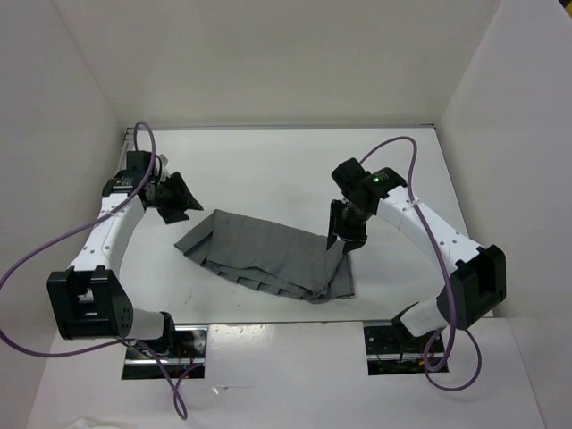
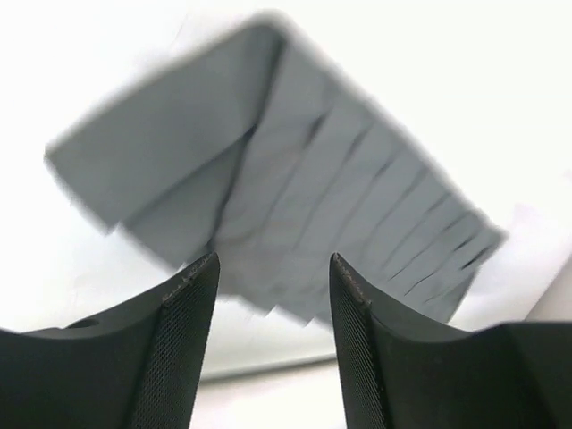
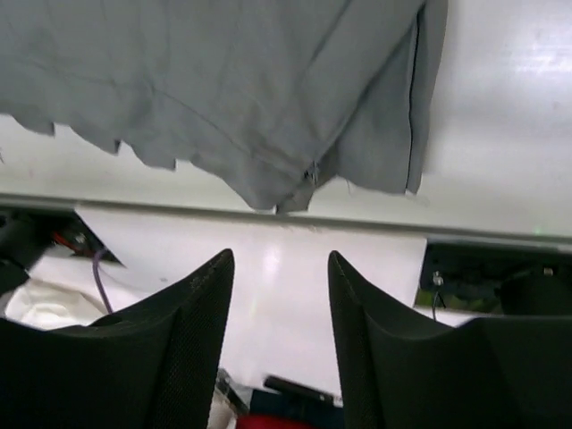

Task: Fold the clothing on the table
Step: Fold the skirt

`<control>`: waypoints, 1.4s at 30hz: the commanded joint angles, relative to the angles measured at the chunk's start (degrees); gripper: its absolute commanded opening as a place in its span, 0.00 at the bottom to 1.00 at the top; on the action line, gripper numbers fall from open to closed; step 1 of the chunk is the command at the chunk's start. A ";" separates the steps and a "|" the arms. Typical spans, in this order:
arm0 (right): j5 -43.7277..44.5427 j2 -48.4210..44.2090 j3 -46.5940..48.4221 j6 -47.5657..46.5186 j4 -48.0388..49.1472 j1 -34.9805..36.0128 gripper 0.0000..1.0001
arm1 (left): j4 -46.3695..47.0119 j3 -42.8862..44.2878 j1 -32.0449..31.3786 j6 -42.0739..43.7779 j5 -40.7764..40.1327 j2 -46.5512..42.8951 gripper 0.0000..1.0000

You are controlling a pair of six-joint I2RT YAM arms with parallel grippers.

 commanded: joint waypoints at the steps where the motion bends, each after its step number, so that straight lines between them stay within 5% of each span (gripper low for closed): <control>1: 3.57 4.04 -0.07 1.27 7.42 -1.58 0.50 | 7.01 1.97 -0.41 -1.15 3.41 3.86 0.58; 3: 3.05 8.24 -1.39 1.27 11.66 -2.11 0.49 | 13.08 1.97 -1.02 -2.64 5.33 7.55 0.51; 8: -0.47 17.05 -3.77 0.21 20.27 -3.43 0.39 | 16.70 3.73 -1.55 -2.65 7.89 17.82 0.11; 11: -1.62 21.53 -4.65 -0.31 22.13 -4.48 0.37 | 17.92 3.74 -2.07 -2.65 8.68 22.05 0.03; 18: 0.40 29.52 -1.76 -2.25 23.98 -12.02 0.37 | 19.94 0.74 -3.22 -3.88 5.61 28.65 0.03; 26: 2.25 39.82 20.20 -5.76 25.74 -18.37 0.37 | 25.40 10.04 -7.70 -6.25 10.88 39.64 0.03; 35: 9.63 29.99 27.61 -12.96 25.23 -21.26 0.71 | 21.97 23.68 -7.62 -6.25 8.16 36.76 0.06; 42: 14.38 29.28 22.25 -14.90 23.46 -26.36 0.76 | 20.31 24.39 -5.07 -5.55 8.16 31.74 0.09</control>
